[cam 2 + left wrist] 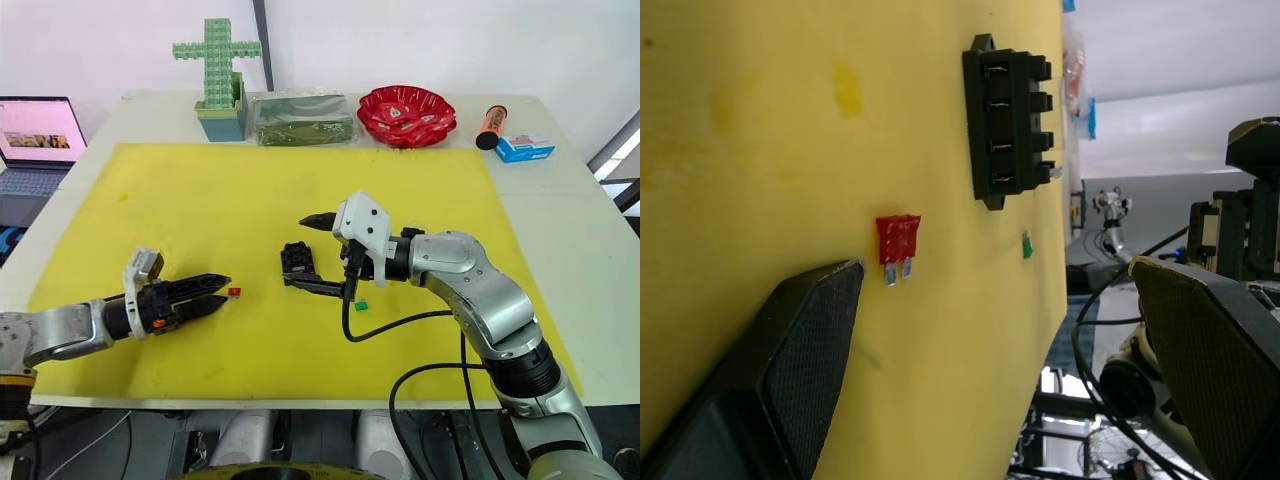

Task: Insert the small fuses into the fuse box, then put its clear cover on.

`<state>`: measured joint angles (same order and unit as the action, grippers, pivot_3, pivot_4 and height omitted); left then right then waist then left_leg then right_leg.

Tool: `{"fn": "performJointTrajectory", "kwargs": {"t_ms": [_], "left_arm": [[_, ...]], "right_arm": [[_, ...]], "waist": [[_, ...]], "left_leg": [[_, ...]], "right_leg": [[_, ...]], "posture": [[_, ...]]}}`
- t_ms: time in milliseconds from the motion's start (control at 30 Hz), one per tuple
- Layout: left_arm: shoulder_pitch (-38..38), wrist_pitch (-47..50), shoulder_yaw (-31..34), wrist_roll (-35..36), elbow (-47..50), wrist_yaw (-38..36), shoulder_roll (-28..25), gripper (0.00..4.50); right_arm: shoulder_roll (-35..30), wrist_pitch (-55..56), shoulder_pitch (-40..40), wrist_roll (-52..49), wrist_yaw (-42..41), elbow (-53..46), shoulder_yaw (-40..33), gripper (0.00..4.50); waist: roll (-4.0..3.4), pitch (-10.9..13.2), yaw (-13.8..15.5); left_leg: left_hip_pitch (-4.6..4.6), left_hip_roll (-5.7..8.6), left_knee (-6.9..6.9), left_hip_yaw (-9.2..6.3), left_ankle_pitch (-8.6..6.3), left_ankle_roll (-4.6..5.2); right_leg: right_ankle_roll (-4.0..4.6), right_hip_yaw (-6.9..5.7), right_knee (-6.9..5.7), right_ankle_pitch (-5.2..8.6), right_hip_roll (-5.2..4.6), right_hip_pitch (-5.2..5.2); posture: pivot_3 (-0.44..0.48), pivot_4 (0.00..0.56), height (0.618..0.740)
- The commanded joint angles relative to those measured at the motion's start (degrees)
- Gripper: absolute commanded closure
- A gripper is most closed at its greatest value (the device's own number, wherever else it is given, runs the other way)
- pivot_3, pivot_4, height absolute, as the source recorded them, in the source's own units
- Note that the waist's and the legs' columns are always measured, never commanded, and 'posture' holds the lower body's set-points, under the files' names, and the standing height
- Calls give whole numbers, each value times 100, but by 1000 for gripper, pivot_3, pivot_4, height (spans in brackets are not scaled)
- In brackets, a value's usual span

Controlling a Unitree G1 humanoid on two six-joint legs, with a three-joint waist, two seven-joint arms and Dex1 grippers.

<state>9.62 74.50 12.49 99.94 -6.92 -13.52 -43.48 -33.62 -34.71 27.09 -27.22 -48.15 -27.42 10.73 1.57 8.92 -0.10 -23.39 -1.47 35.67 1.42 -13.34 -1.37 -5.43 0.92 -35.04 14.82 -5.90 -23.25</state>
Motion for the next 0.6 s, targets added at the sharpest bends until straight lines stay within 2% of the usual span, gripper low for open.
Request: {"fn": "performJointTrajectory", "kwargs": {"t_ms": [33,533,600], "left_arm": [[91,3,-83,-192,-184,103,201,17],[91,178,-40,-599,-168,120,598,17],[8,155,-8,-748,-130,155,604,404]], "right_arm": [[-45,27,9,-24,23,-239,-126,0],[-55,14,-22,-39,121,-249,-159,0],[-57,6,-19,-47,136,-247,-166,0]], "waist": [[-2,-1,34],[-12,-6,86],[-12,-6,80]], "left_leg": [[0,2,0,1,0,0],[-1,43,-2,4,-6,-8],[-1,53,-2,4,-7,-5]], "right_leg": [[1,0,1,-1,-3,0],[4,-34,2,-2,-78,7],[4,-35,3,-2,-88,8]], "posture": [[0,150,740],[0,150,740],[0,150,740]]}}
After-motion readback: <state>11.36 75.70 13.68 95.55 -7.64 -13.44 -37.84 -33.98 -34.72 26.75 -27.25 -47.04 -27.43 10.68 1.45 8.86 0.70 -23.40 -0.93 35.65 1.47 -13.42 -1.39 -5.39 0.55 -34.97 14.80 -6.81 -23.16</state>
